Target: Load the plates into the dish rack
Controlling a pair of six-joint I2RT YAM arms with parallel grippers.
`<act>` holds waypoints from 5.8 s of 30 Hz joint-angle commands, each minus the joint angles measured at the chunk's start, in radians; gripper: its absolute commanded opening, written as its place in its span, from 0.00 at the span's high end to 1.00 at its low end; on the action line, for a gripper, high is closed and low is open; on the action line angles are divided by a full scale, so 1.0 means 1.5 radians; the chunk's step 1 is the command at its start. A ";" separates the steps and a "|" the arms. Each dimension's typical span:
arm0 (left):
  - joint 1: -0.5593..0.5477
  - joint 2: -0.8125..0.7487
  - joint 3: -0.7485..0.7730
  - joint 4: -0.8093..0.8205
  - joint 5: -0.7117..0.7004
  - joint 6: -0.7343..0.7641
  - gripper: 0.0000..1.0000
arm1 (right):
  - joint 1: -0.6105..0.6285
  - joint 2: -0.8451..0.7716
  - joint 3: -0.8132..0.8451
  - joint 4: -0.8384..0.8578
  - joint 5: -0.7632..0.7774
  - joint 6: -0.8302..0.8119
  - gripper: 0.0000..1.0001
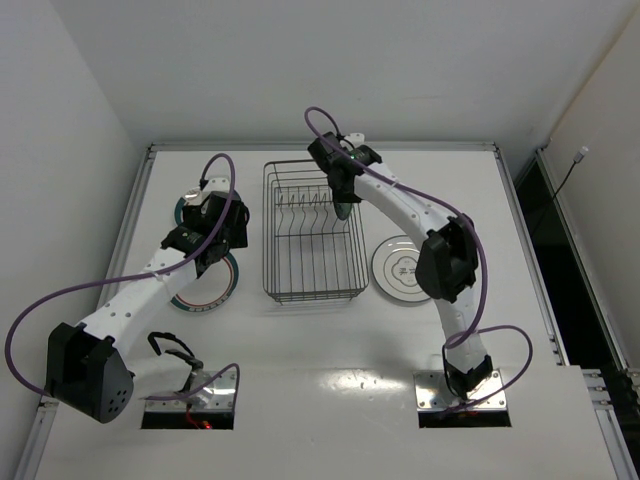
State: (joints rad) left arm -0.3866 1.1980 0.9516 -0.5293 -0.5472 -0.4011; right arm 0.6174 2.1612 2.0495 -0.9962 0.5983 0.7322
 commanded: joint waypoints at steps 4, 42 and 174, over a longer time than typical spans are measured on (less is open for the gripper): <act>-0.004 0.001 0.018 0.013 -0.010 -0.005 0.26 | -0.009 -0.039 -0.015 -0.018 -0.060 -0.043 0.97; -0.004 0.007 0.018 0.007 -0.010 -0.005 0.26 | -0.367 -0.411 -0.426 0.118 -0.584 -0.175 1.00; -0.004 0.019 0.024 -0.005 -0.017 -0.011 0.26 | -0.549 -0.447 -0.625 0.281 -0.571 -0.038 1.00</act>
State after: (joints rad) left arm -0.3866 1.2293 0.9524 -0.5449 -0.5583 -0.4046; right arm -0.2787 1.5452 0.9199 -0.5865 -0.3771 0.6586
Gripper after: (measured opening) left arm 0.740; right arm 0.063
